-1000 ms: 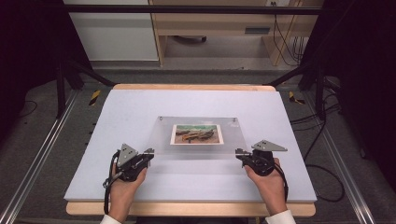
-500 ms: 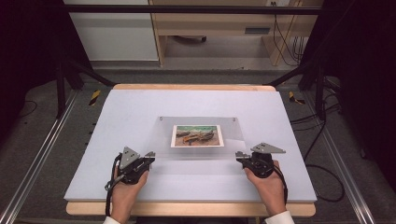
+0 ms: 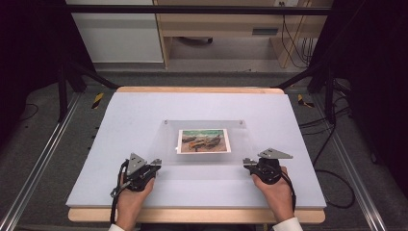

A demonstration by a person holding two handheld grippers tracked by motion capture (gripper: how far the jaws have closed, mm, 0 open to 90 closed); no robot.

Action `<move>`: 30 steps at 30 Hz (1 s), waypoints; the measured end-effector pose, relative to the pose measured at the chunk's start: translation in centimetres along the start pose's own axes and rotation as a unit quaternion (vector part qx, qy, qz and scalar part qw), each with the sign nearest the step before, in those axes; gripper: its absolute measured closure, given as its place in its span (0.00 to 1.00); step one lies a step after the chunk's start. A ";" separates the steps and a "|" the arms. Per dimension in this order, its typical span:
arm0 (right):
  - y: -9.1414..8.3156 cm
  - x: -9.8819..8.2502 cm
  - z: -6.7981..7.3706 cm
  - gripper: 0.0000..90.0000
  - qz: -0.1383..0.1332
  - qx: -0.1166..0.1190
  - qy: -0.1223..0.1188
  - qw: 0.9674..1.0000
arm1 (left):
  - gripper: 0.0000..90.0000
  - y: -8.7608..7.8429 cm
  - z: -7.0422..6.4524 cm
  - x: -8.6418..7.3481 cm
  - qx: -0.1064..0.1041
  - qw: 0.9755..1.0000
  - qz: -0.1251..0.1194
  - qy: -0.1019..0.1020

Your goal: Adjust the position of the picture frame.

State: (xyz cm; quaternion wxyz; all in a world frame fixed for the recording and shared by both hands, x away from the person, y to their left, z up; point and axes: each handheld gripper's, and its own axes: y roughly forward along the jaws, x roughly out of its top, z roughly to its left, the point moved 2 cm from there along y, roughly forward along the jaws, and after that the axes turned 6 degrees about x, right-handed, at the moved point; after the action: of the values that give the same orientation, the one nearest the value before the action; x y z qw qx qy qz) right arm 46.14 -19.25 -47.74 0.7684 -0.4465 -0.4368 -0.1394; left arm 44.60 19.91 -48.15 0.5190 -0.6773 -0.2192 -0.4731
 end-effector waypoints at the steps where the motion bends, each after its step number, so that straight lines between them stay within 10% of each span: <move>1: 0.0 0.0 0.0 0.93 0.000 0.000 0.000 1.000 | 0.93 0.0 0.0 0.0 0.000 1.000 0.000 0.000; 30: 0.5 -0.5 -0.2 0.93 0.018 -0.006 0.003 1.000 | 0.93 0.4 -0.1 -0.4 0.005 1.000 0.013 0.013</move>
State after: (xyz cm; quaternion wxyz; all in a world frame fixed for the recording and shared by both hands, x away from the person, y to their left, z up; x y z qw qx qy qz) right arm 46.22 -19.19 -48.47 0.7695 -0.4581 -0.4256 -0.1299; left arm 44.72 19.71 -48.69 0.5308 -0.6715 -0.2063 -0.4741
